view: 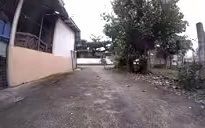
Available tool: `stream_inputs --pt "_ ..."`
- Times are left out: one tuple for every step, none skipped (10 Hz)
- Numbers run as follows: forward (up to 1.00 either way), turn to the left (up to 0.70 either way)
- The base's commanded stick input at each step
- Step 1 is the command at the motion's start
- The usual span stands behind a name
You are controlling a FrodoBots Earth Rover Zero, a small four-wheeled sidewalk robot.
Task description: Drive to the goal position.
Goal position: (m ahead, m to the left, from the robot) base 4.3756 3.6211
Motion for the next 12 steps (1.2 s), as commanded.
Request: stream_inputs --pt "0.0 0.0" --pt "0.0 0.0" --pt "0.0 0.0" --pt "0.0 0.0" --pt "0.23 0.0" --pt "0.7 0.0" --pt "0.7 0.0" --pt "0.7 0.0" --pt "0.7 0.0" --pt "0.7 0.0" --pt "0.7 0.0" --pt "0.7 0.0"
